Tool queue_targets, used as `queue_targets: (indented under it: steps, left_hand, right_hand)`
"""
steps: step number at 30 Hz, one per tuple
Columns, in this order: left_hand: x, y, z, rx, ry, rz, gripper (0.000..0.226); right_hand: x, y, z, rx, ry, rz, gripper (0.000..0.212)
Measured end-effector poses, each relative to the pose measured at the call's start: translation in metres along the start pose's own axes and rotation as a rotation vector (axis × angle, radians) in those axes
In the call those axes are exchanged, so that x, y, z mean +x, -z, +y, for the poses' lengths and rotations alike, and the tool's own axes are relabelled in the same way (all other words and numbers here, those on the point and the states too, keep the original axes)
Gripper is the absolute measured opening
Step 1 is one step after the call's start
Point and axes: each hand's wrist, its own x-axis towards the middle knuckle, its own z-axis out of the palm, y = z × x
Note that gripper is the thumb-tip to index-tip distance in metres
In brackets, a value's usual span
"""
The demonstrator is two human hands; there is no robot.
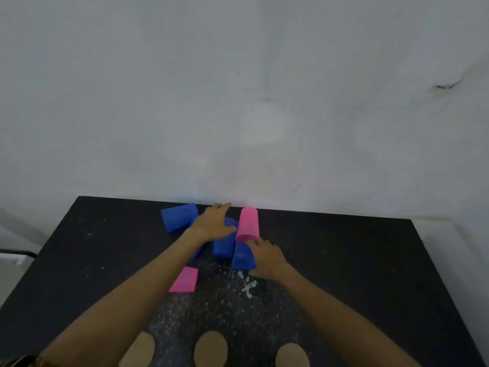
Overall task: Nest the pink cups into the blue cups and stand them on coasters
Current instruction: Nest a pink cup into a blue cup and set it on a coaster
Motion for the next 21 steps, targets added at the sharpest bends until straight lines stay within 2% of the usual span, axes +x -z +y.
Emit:
queue_targets:
  steps: [6, 12, 17, 21]
  left_hand:
    - [0.031, -0.021, 0.014, -0.096, 0.032, -0.022, 0.075]
    - [0.069, -0.044, 0.033, 0.145, 0.142, -0.05, 0.058]
    - [0.092, -0.076, 0.054, 0.35, 0.165, -0.07, 0.078]
    - [0.099, -0.099, 0.067, 0.377, 0.097, -0.109, 0.082]
  right_hand:
    - [0.005, -0.024, 0.017, -0.041, -0.051, 0.068, 0.076]
    - [-0.024, -0.023, 0.065, -0.012, -0.064, 0.107, 0.074]
    - [-0.056, -0.02, 0.114, 0.105, -0.147, 0.12, 0.078]
    - [-0.075, -0.022, 0.139, 0.151, -0.229, 0.145, 0.077]
